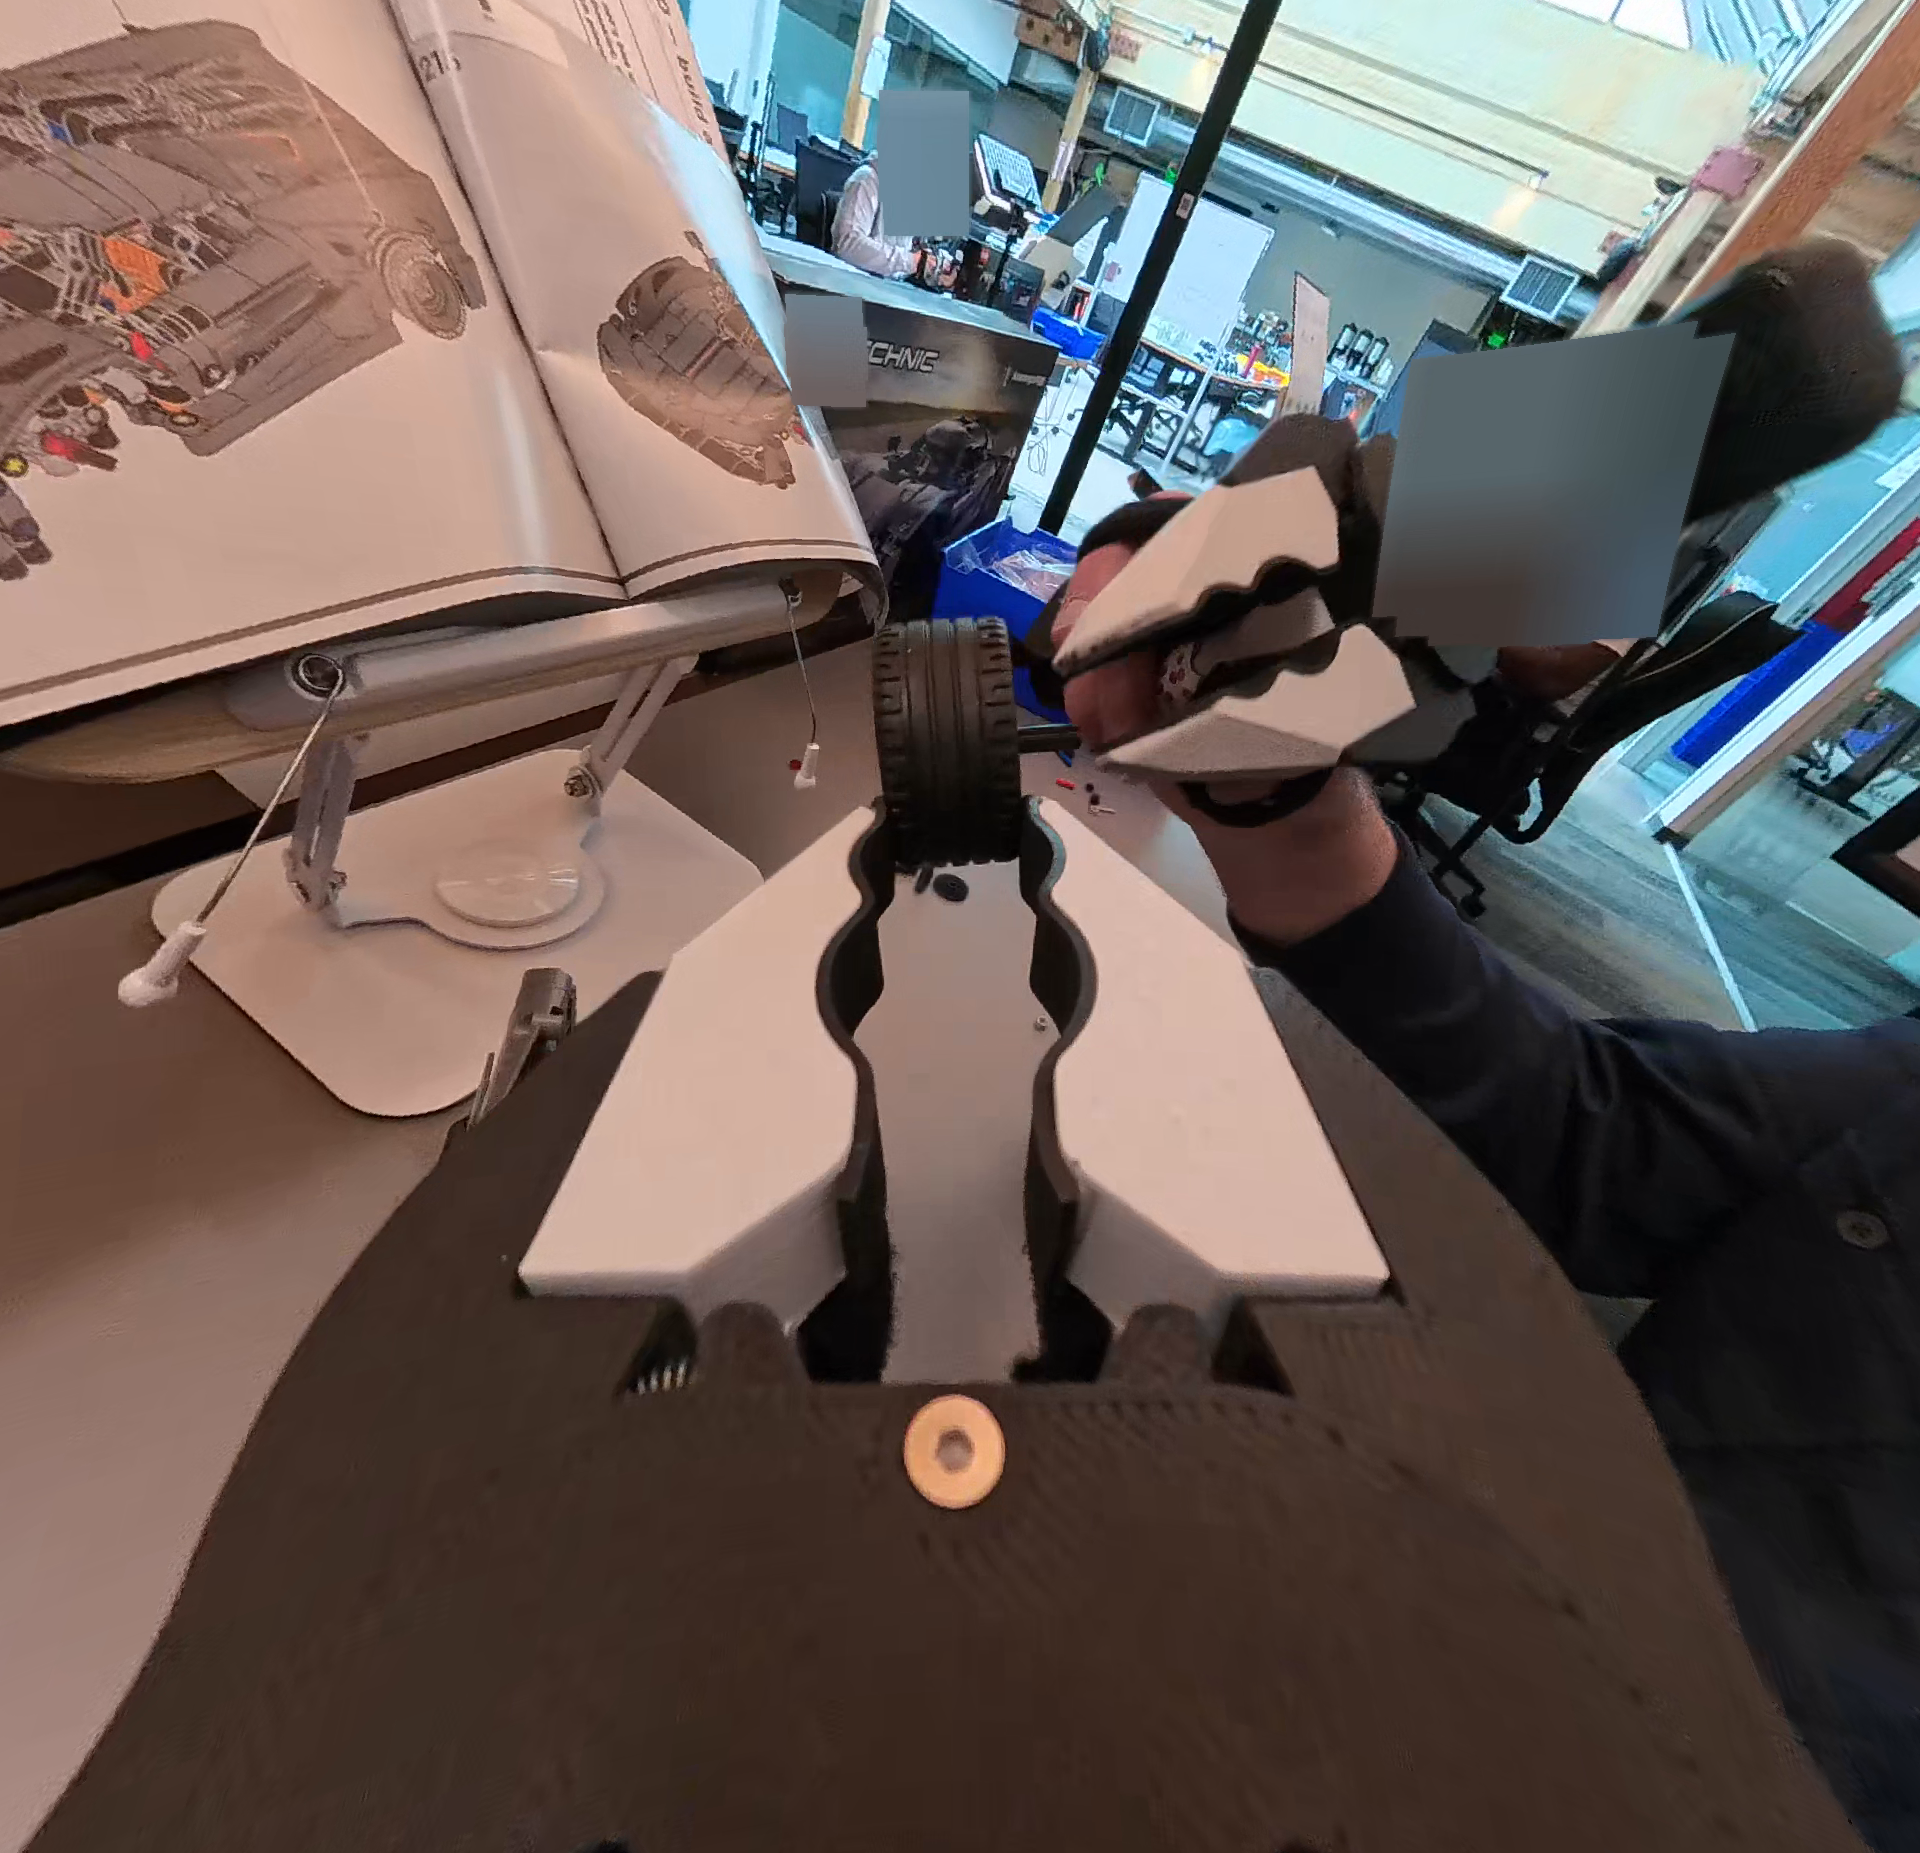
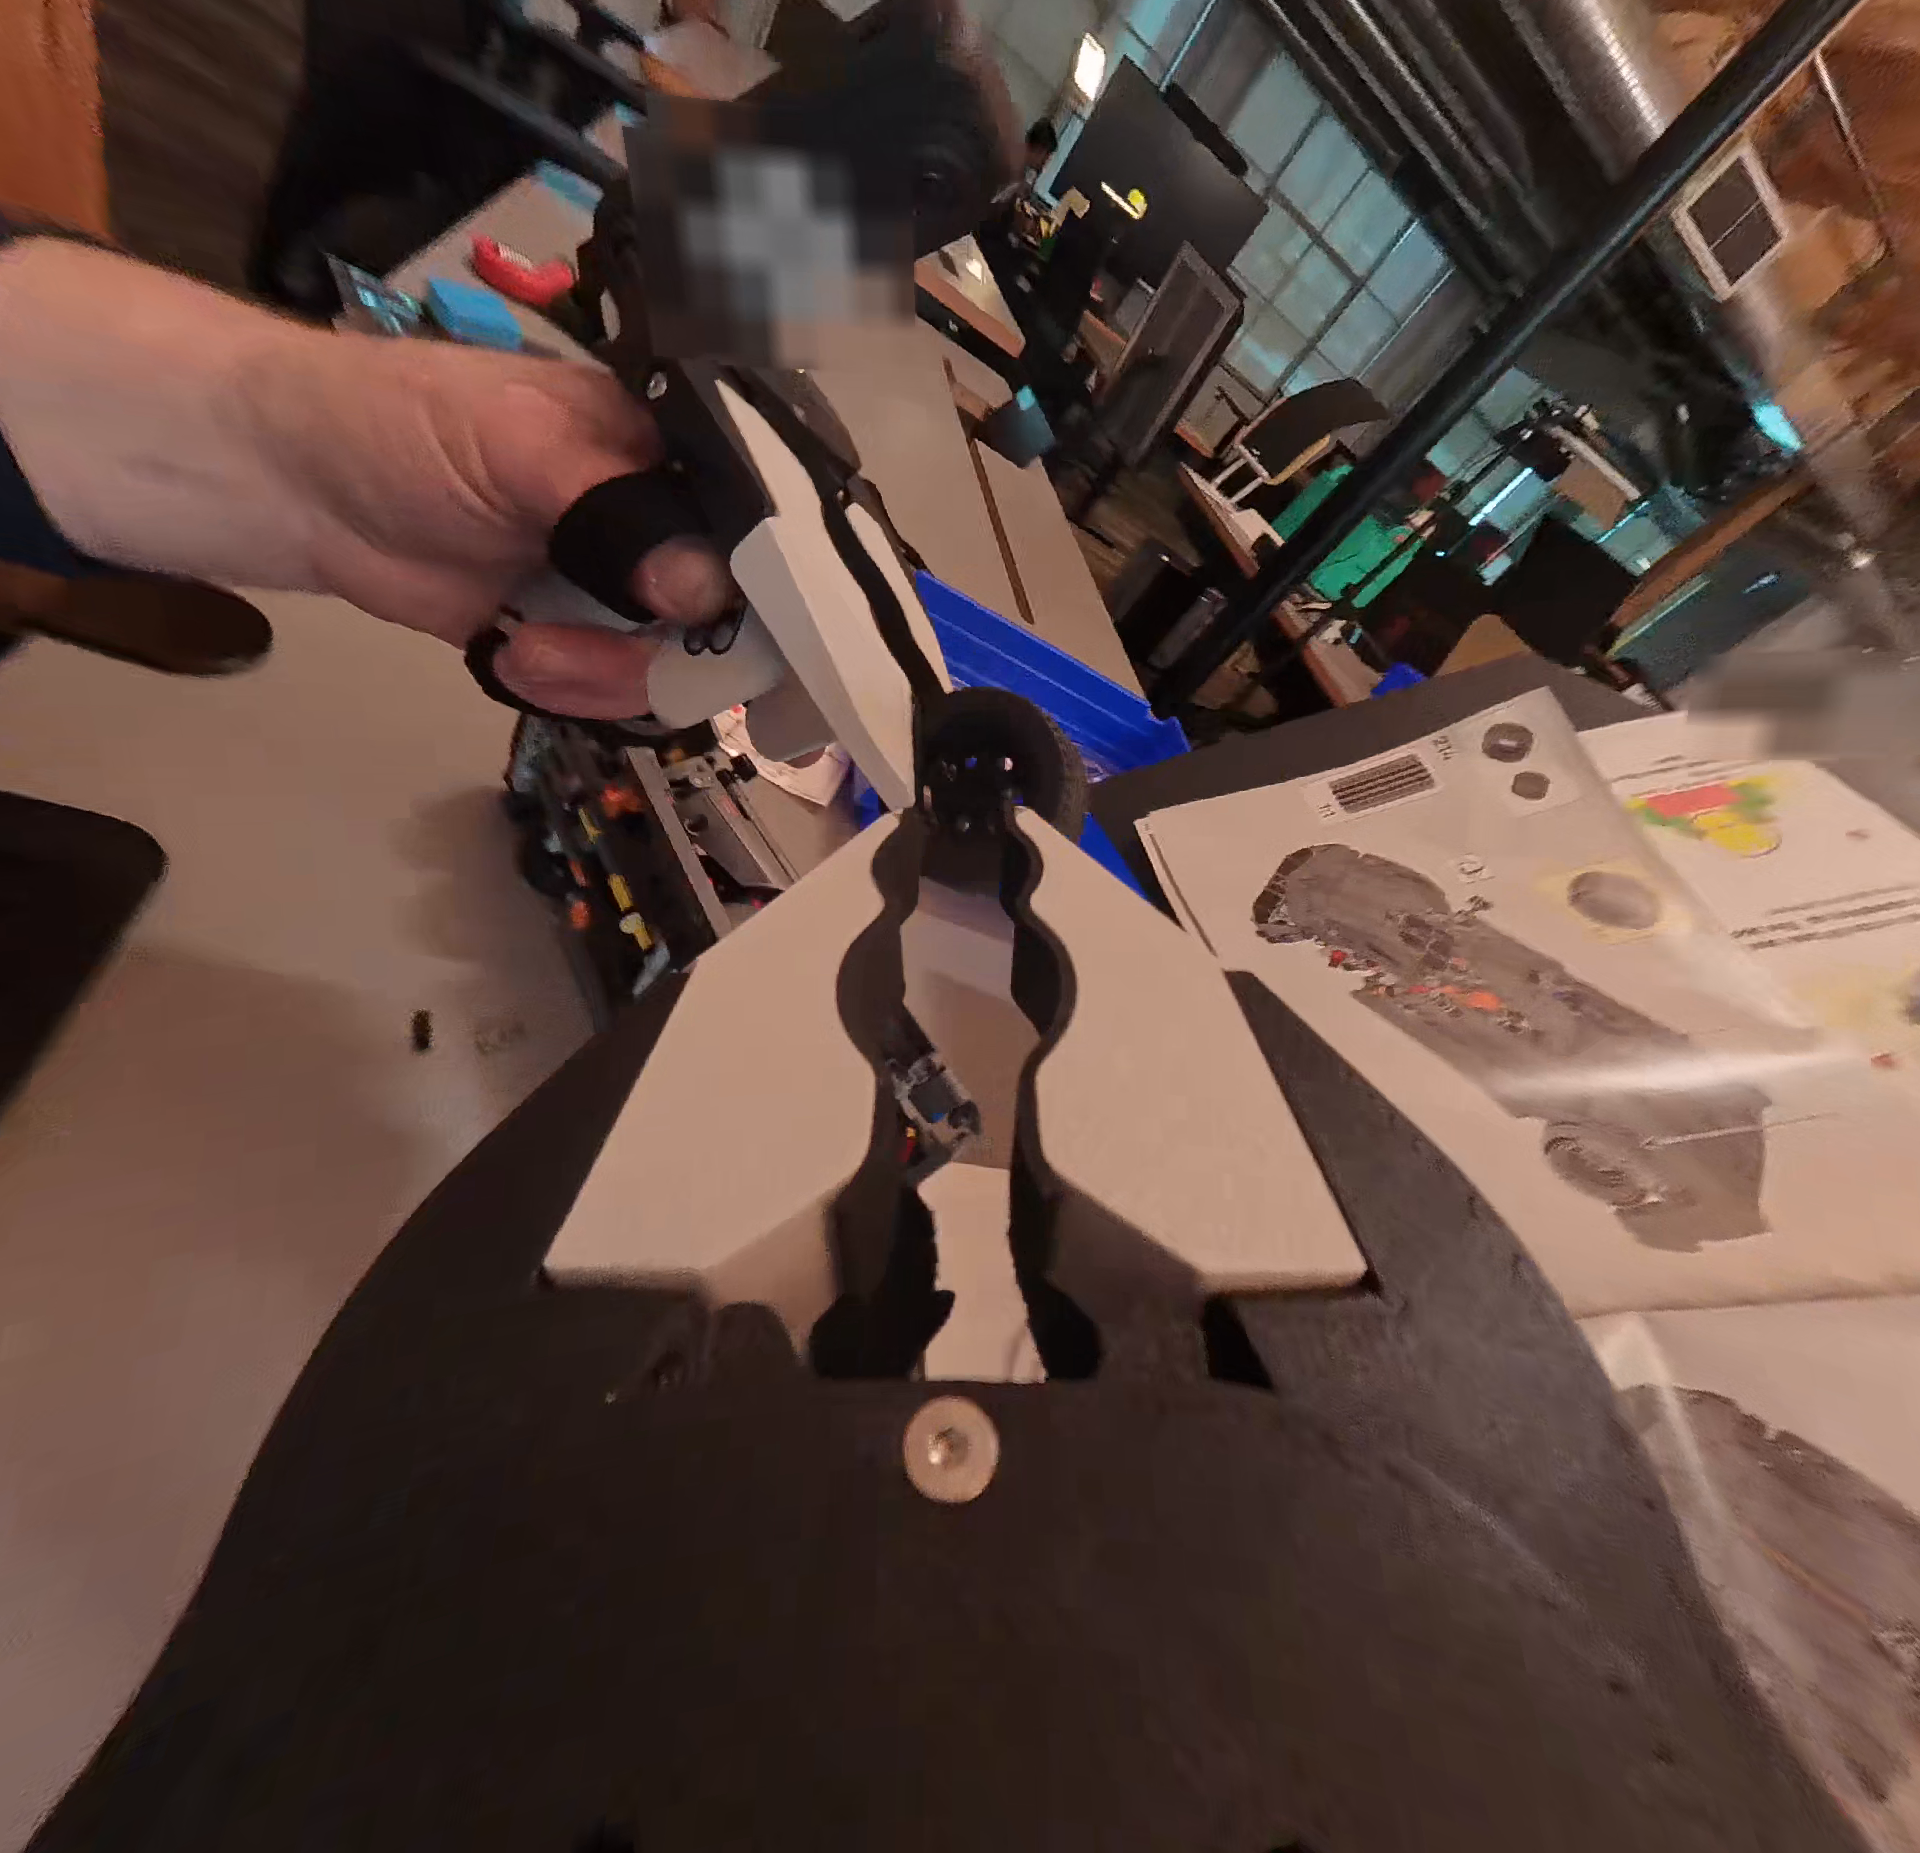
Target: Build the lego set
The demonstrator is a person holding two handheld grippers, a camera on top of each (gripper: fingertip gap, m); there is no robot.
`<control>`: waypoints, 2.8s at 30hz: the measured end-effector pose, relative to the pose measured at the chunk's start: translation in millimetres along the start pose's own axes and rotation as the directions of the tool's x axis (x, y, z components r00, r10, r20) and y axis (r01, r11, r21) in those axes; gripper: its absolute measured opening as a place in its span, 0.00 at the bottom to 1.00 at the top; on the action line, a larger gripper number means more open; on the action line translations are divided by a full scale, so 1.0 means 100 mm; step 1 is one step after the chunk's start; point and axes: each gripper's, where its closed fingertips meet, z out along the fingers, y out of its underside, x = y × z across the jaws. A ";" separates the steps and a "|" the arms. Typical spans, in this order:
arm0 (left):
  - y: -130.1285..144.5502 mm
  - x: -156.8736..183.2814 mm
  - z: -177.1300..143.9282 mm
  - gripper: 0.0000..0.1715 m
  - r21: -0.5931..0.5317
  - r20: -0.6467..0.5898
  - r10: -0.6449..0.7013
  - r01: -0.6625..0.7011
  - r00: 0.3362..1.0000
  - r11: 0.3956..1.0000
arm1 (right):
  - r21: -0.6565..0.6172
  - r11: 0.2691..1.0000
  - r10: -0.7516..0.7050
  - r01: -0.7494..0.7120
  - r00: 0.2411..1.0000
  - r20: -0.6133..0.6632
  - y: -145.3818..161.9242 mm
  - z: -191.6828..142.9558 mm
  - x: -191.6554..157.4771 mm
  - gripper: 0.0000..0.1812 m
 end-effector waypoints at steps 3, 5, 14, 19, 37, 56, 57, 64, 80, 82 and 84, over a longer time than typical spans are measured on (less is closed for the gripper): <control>0.03 0.00 0.02 0.12 -0.017 0.010 0.000 0.000 1.000 1.000 | -0.038 0.997 -0.068 0.065 0.996 -0.065 0.03 0.07 0.02 0.06; 0.04 0.02 0.04 0.12 -0.020 0.006 0.001 -0.001 1.000 1.000 | -0.048 0.996 -0.082 0.079 0.994 -0.075 0.06 0.10 0.01 0.05; 0.04 0.00 0.04 0.12 -0.026 0.015 -0.007 0.008 1.000 1.000 | -0.013 0.996 -0.088 0.087 0.992 -0.089 0.05 0.11 0.02 0.03; 0.08 0.01 0.07 0.12 -0.043 0.019 0.004 -0.004 1.000 0.999 | -0.024 0.993 -0.119 0.117 0.989 -0.086 0.05 0.14 -0.03 0.03; -0.01 0.12 0.45 0.12 -0.133 -0.031 0.035 -0.039 0.999 0.990 | -0.098 0.994 -0.069 0.043 0.957 -0.281 0.25 -0.26 0.18 0.01; 0.22 0.32 1.60 0.12 -0.055 -0.126 0.066 -0.073 0.990 0.996 | 0.116 0.951 0.309 -0.287 0.908 -0.284 0.95 -1.14 0.39 0.01; 0.21 0.32 1.61 0.12 -0.044 -0.123 0.078 -0.084 0.989 0.995 | 0.116 0.952 0.306 -0.284 0.909 -0.283 0.96 -1.14 0.39 0.01; 0.17 0.25 1.53 0.12 0.046 -0.052 0.159 -0.157 0.986 0.987 | 0.098 0.962 0.273 -0.255 0.913 -0.304 0.97 -1.19 0.41 0.08; 0.18 0.31 1.52 0.12 -0.003 0.189 0.452 -0.460 0.872 0.888 | 0.162 0.908 0.414 -0.388 0.890 -0.191 1.00 -1.08 0.34 0.03; 0.17 0.31 1.50 0.12 -0.035 0.237 0.527 -0.534 0.816 0.844 | 0.165 0.889 0.451 -0.426 0.878 -0.159 0.99 -1.07 0.32 0.03; 0.16 0.31 1.48 0.12 -0.102 0.301 0.641 -0.645 0.706 0.758 | 0.158 0.883 0.463 -0.443 0.876 -0.134 1.00 -1.06 0.30 0.02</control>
